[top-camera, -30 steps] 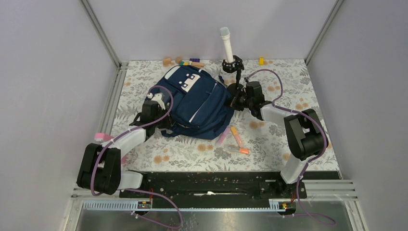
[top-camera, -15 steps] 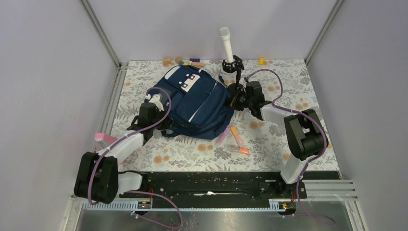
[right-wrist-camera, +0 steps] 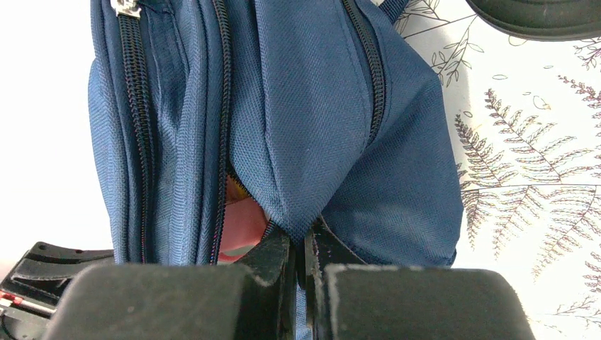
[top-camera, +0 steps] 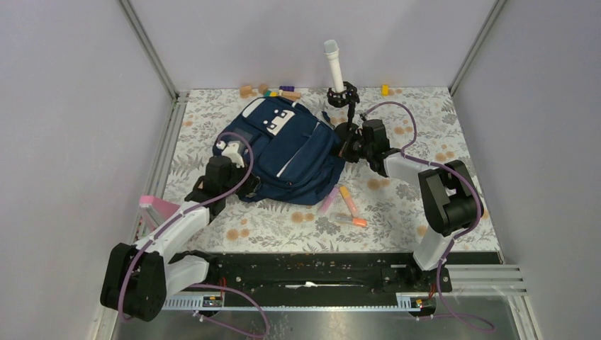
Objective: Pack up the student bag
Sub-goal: Zip the student bag at the center of the board.
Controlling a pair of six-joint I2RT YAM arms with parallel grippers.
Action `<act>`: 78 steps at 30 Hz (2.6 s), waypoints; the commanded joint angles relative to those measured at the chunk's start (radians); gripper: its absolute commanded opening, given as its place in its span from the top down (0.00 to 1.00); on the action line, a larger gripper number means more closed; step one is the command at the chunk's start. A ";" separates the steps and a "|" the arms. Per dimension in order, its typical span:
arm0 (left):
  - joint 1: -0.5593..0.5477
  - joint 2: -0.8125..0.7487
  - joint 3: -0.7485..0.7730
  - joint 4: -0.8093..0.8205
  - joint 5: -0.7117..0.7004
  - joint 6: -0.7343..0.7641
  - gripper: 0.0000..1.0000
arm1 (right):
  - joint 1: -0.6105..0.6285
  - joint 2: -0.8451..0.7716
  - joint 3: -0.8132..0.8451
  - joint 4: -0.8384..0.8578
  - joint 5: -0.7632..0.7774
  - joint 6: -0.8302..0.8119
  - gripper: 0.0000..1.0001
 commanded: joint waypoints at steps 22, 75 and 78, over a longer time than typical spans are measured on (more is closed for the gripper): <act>-0.256 0.053 0.038 0.111 -0.027 -0.133 1.00 | 0.047 -0.057 -0.030 0.152 0.036 0.020 1.00; -0.585 0.092 0.071 0.341 -0.290 -0.600 1.00 | 0.223 -0.455 -0.240 0.078 0.287 -0.313 0.37; -0.583 0.096 0.075 0.327 -0.274 -0.634 1.00 | 0.224 -0.558 -0.299 0.051 0.273 -0.407 0.36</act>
